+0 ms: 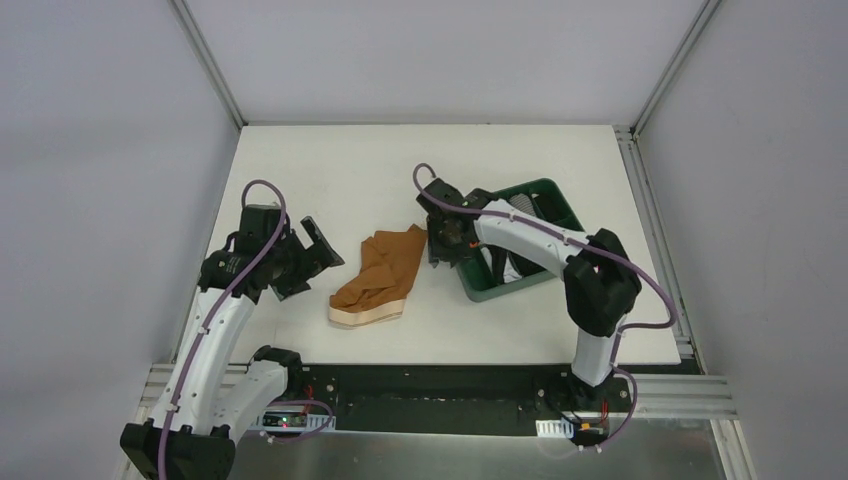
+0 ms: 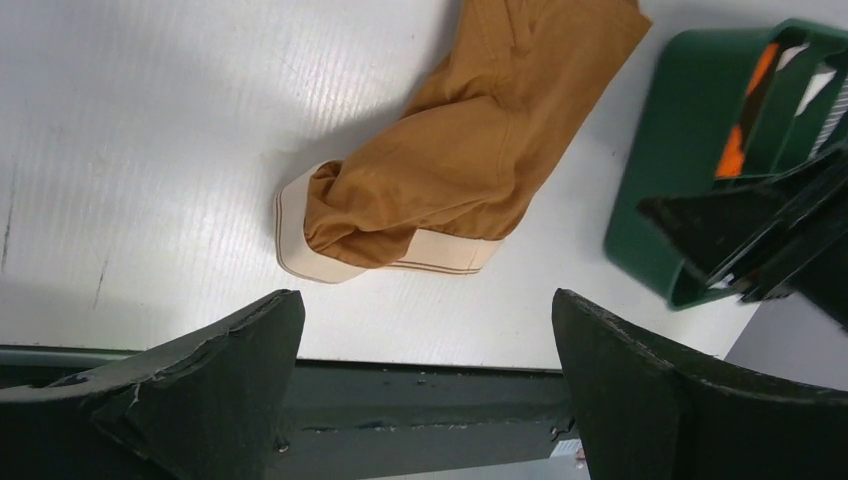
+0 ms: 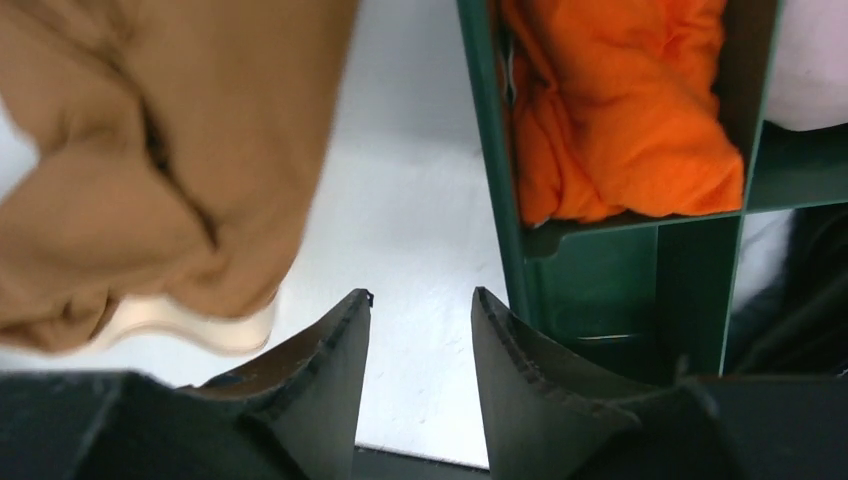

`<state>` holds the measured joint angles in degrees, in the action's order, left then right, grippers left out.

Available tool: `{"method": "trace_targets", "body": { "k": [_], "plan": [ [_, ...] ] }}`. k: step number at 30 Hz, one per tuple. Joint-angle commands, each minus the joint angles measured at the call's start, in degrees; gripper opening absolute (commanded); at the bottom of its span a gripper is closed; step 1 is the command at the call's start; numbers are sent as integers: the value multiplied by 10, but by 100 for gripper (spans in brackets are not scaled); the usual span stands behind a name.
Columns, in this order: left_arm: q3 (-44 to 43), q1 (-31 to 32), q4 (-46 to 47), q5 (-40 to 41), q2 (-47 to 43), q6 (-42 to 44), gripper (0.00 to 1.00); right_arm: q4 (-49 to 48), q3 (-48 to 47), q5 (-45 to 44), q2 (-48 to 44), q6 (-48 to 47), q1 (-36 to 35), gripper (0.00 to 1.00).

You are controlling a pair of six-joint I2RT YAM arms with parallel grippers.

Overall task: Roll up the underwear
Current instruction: Move the storage box to the center of the board.

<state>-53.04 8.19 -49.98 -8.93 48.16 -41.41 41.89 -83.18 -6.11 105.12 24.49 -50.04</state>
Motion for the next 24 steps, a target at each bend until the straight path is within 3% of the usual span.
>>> {"method": "trace_targets", "body": {
  "k": [1, 5, 10, 13, 18, 21, 24],
  "plan": [
    [25, -2, -17, -31, 26, -11, 98, 74, -54, -77, 28, -51, 96, 45],
    [37, -2, -28, -42, 52, -12, 90, 75, -78, -85, 20, -47, 113, 55],
    [59, -1, -39, -54, 75, -15, 76, 23, -48, -43, -49, -18, 69, 72],
    [82, -1, -37, -65, 99, -25, 70, -5, -8, -25, -92, 7, 43, 74],
    [118, -1, -14, -14, 108, -36, 70, -39, 75, 8, -169, 54, 35, 74],
    [146, -1, 29, -33, 140, -42, 68, -68, 143, -41, -230, 72, 33, 75],
    [154, -1, 57, -12, 161, -46, 58, -73, 200, -85, -283, 76, 37, 75]
  ]
}}
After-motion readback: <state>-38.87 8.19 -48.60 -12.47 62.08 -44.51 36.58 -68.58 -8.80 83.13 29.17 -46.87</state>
